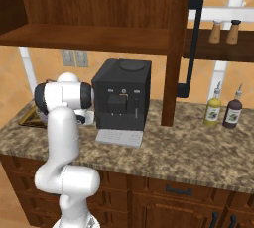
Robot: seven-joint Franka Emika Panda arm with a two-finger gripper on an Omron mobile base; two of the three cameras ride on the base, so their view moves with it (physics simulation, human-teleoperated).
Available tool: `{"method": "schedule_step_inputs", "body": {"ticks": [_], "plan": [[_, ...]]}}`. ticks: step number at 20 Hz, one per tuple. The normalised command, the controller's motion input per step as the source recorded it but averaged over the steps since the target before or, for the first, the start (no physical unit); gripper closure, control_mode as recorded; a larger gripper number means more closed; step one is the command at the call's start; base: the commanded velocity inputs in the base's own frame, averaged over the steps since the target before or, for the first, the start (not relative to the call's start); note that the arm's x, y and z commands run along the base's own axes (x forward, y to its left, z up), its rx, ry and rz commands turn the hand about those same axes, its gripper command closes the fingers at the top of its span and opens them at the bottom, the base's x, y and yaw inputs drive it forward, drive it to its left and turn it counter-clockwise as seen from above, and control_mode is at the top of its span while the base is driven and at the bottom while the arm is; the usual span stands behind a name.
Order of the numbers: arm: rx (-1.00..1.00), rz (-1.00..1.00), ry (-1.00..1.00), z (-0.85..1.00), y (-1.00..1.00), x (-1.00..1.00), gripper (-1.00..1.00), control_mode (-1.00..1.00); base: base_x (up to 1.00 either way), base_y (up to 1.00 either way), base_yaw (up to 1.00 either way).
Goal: Pick the kettle from the counter and place it on the tray. Then pick the mug from the cabinet and place it on the tray. Then close the cabinet doors.
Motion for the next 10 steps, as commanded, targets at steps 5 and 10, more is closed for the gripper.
{"method": "schedule_step_inputs", "body": {"ticks": [5, 10], "plan": [[-0.05, 0.0, 0.01, -0.25, 0.05, 0.15, -1.0, -1.0, 0.0, 0.0, 0.0], [-0.01, 0.0, 0.0, -0.13, 0.0, 0.06, -1.0, -1.0, 0.0, 0.0, 0.0]]}}
